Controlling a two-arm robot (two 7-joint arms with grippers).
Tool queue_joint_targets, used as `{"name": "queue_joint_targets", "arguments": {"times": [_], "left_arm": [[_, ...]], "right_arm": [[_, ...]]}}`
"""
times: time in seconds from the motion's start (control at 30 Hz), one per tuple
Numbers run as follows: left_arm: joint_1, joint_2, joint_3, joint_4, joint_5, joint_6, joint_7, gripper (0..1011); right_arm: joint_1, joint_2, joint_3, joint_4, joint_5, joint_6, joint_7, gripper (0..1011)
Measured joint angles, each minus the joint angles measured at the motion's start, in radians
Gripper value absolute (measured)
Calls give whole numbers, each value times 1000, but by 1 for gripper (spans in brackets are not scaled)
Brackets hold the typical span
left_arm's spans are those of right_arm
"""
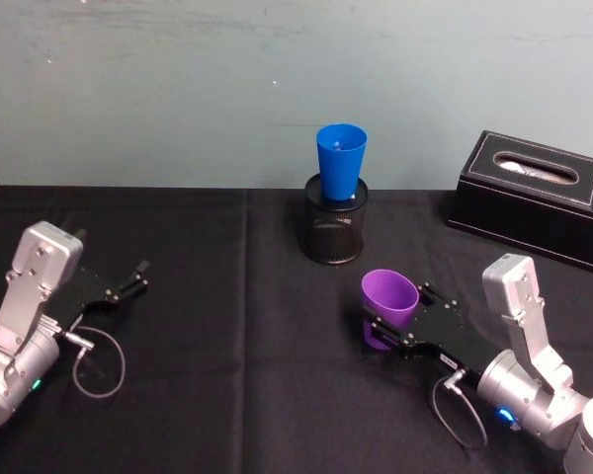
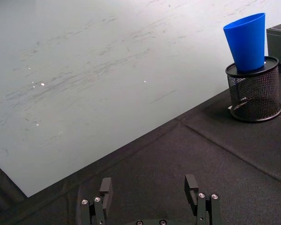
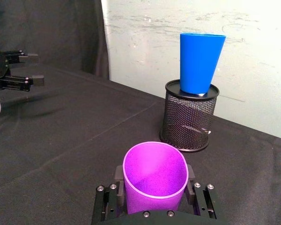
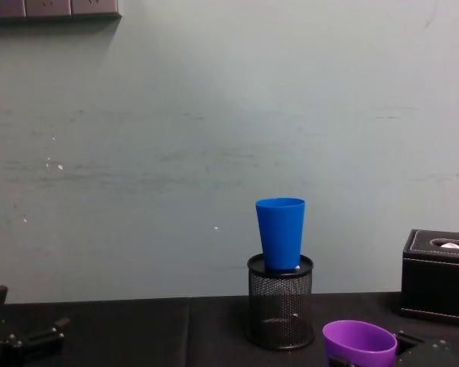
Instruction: Pick up one cup with a gripper and tap it against the other cup.
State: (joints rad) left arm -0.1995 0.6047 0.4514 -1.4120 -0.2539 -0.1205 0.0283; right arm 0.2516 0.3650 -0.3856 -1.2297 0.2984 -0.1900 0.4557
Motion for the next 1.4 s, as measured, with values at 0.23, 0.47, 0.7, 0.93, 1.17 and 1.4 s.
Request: {"name": "queue_joint_targets", "arguments": {"times": [0.23, 0.47, 0.7, 0.93, 1.17, 1.4], "left_arm": [[0, 0, 0, 0, 0, 0, 0, 1012], [0, 0, 0, 0, 0, 0, 0, 1011], [0, 0, 0, 0, 0, 0, 0, 1011], [0, 0, 0, 0, 0, 0, 0, 1011], [0, 0, 0, 0, 0, 0, 0, 1011], [0, 0, 0, 0, 0, 0, 0, 1011]], "right_arm": [[-2, -6, 8, -1, -1, -5, 3, 729], [-9, -9, 26, -17, -4, -15, 12, 729], [-20, -5, 42, -54, -5, -1, 13, 729], [-36, -4, 59, -98, -3, 7, 2, 729], [-57, -10, 78, -138, -4, -10, -21, 729], [-74, -17, 103, -178, -6, -16, -46, 729]]}}
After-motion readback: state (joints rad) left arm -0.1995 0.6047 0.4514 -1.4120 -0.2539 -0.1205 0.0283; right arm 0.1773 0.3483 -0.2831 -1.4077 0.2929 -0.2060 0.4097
